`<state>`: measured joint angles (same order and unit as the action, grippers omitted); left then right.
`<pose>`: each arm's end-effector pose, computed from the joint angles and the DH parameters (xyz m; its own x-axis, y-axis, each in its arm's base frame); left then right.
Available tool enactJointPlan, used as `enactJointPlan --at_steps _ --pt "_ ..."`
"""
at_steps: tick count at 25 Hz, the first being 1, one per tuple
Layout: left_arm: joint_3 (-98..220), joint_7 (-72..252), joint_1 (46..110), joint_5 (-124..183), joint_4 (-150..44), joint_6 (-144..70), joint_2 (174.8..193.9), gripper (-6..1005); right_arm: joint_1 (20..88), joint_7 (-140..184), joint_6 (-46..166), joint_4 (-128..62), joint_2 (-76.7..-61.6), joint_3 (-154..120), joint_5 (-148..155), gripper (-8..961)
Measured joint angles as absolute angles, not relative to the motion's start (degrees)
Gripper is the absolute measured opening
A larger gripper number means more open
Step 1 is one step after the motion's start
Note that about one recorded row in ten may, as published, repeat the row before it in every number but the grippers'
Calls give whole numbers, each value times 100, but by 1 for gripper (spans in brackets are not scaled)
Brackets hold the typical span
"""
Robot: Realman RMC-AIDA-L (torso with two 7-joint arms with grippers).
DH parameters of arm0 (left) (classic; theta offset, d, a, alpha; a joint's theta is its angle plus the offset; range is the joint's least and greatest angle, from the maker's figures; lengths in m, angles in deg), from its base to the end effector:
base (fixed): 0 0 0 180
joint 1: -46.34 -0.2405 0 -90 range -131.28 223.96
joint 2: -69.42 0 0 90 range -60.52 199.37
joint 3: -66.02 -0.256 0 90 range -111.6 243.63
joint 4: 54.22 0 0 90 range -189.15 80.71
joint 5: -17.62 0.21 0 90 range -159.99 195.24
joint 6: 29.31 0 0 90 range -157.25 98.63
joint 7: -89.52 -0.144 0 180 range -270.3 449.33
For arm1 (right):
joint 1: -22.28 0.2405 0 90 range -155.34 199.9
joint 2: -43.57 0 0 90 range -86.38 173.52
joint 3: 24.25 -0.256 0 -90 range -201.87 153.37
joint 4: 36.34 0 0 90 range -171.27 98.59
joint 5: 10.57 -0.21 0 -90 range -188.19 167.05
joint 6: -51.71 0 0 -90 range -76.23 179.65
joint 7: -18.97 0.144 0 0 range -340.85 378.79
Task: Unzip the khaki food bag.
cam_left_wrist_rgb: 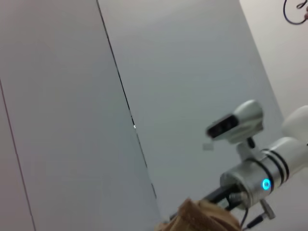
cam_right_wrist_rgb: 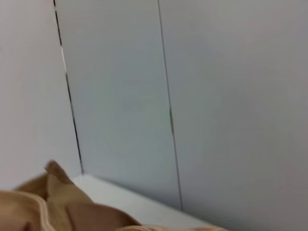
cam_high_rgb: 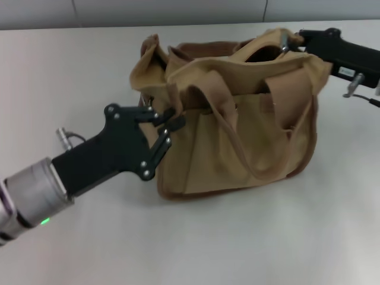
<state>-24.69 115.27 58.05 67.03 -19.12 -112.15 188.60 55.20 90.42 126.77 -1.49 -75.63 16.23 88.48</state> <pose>-0.2378 0.2594 -0.0461 0.6910 -0.3288 0.6438 0.1178 -0.8275 -0.5490 0.2469 0.3797 0.0145 0.7518 -0.1719 -0.6366 -0.4996 -0.7786 -0.3797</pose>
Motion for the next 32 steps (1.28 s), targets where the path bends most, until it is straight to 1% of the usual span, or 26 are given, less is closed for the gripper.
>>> enactJointPlan --at_steps 3,6,9,10,14,17,20,21,22,24,26,28,32 --pt "-2509 10849 5808 6208 -2382 -11561 18861 172 5457 9112 12539 -54 -7594 1802 8838 117" --pt "-2669 10572 5805 5462 -2628 -11679 18860 174 5294 9079 12599 -32 -7602 1784 8705 159" --pt "-2658 10806 5780 5101 -2652 -11732 18839 175 4955 9033 12775 87 -7595 1771 8202 201" --pt "-2619 10896 5768 5040 -2653 -11778 18827 176 4824 9019 12888 143 -7591 1768 7934 250" --pt "-2461 11171 5757 5058 -2655 -12122 18795 330 4246 8938 13572 123 -7577 1581 6537 447" --pt "-2426 11560 5766 5261 -2658 -12542 18686 445 3883 8750 14444 -64 -7531 1466 5948 655" --pt "-2424 11960 5873 5742 -2643 -12688 18532 559 3600 8719 15517 -41 -7424 1478 6201 695" --pt "-2421 12305 5964 6065 -2632 -12699 18432 597 3540 8718 15795 20 -7394 1493 6447 708" --pt "-2417 12519 6030 6227 -2628 -12699 18377 634 3478 8702 16143 134 -7364 1494 6907 722" --pt "-2416 12858 6153 6626 -2637 -12667 18306 709 3422 8580 16627 326 -7355 1476 7780 749" --pt "-2416 13191 6328 7175 -2662 -12559 18265 784 3411 8327 16864 420 -7387 1468 8608 775" --pt "-2416 13485 6451 7573 -2668 -12479 18255 784 3444 8203 16865 399 -7431 1483 8995 802" --pt "-2363 13860 6589 8220 -2670 -12307 18311 784 3630 8164 16740 341 -7541 1502 9602 802"
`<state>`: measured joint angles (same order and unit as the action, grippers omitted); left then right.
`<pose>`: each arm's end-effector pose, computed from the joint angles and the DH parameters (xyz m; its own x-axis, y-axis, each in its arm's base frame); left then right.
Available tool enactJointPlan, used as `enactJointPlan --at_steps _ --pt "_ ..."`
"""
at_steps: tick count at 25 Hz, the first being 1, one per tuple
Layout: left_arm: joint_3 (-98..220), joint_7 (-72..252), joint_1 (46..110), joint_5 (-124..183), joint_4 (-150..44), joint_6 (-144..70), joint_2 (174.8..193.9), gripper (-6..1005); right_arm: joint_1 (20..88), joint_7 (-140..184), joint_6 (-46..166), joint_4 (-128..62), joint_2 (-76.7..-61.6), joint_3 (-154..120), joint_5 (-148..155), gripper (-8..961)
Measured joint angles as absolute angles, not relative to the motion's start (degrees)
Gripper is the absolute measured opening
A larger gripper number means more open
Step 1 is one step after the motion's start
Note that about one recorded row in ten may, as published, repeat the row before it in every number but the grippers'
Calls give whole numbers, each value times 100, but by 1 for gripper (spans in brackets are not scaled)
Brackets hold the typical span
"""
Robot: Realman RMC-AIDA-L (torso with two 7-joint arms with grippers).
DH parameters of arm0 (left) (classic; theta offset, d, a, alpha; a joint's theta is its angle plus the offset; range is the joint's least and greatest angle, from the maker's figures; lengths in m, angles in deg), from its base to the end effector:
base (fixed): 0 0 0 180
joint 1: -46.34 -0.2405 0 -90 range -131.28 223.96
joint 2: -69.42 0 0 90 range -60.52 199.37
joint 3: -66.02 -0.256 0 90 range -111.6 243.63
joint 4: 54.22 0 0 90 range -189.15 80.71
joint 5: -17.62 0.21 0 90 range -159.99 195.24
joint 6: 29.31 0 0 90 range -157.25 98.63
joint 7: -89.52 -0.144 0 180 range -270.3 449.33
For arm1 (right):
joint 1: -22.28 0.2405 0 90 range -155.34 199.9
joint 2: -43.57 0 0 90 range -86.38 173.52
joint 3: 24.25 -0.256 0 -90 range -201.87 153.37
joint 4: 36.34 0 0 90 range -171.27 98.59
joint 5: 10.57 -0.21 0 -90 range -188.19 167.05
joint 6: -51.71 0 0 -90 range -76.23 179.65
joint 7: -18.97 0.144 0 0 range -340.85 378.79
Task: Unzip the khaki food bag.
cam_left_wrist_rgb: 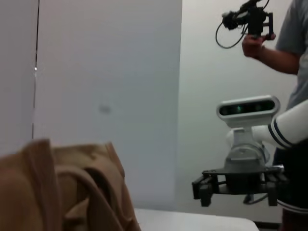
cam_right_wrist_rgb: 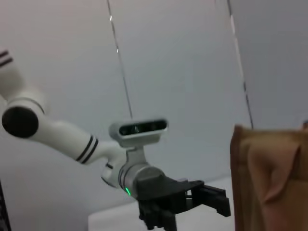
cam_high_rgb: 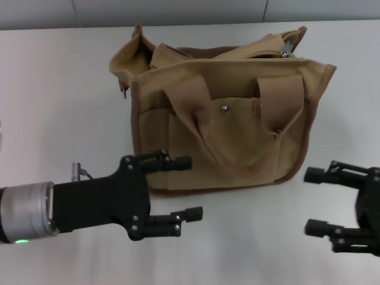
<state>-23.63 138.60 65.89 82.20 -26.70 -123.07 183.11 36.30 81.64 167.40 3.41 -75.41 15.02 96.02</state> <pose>-0.2514 0.2465 -0.0404 0.7221 0.0457 0.6903 0.1263 -0.9898 -0.0666 0.2872 0.2139 0.0258 0.7021 -0.1579 -0.6944 -0.2619 -0.9640 -0.0456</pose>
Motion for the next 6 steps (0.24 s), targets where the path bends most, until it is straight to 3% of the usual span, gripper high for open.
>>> enactJointPlan --at_steps 6 --pt "-2078 13791 6461 8344 -2634 -12294 18407 784 3846 8148 16218 81 -7576 1521 9760 802"
